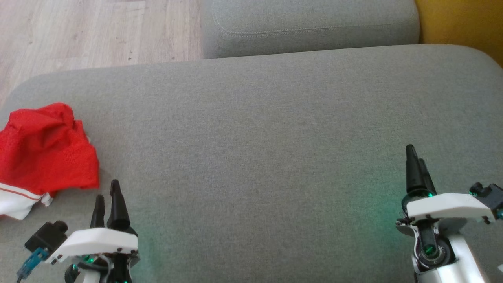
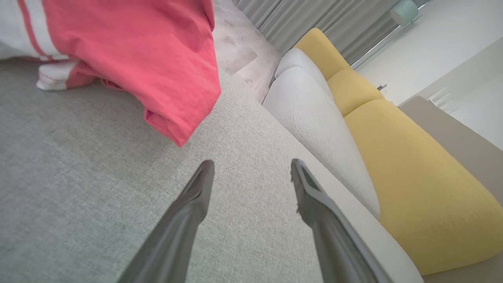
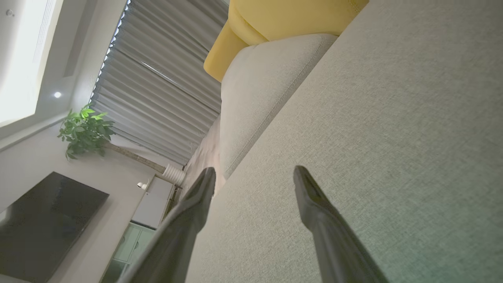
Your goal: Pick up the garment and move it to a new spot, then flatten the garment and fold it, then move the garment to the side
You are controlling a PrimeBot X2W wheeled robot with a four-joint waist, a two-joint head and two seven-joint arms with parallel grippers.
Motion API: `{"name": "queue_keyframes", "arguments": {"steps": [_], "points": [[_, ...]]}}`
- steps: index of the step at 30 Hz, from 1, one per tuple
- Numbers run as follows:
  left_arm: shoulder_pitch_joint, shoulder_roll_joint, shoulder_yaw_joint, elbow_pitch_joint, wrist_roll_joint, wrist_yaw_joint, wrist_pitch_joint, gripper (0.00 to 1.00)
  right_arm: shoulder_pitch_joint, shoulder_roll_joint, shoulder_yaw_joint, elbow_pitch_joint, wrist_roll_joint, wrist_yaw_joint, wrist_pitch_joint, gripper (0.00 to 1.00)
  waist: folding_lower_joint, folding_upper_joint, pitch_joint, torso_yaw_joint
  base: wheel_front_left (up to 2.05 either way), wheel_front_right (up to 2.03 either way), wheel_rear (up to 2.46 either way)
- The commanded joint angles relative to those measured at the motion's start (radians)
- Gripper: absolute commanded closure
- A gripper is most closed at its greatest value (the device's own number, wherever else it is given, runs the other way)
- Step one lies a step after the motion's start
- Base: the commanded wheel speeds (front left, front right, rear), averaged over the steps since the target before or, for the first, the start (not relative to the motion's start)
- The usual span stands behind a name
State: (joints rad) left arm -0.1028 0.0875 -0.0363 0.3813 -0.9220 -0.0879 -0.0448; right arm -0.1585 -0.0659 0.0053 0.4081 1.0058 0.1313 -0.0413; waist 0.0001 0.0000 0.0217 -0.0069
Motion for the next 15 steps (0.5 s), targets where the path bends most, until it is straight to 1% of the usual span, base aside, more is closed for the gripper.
{"name": "queue_keyframes", "arguments": {"steps": [1, 15], "points": [[-0.064, 0.027, 0.004, -0.026, 0.04, 0.004, -0.014, 0.0, -0.067, -0.017, 0.02, -0.026, -0.038, 0.0, -0.017, 0.0, -0.0001, 0.0, -0.001, 0.0, 0.0, 0.0, 0.0], [-0.071, 0.045, -0.038, -0.008, 0.217, 0.025, -0.055, 0.0, -0.092, -0.019, 0.042, 0.007, -0.213, 0.0, -0.058, 0.0, -0.0001, 0.0, -0.008, -0.001, 0.0, 0.0, 0.0]]}}
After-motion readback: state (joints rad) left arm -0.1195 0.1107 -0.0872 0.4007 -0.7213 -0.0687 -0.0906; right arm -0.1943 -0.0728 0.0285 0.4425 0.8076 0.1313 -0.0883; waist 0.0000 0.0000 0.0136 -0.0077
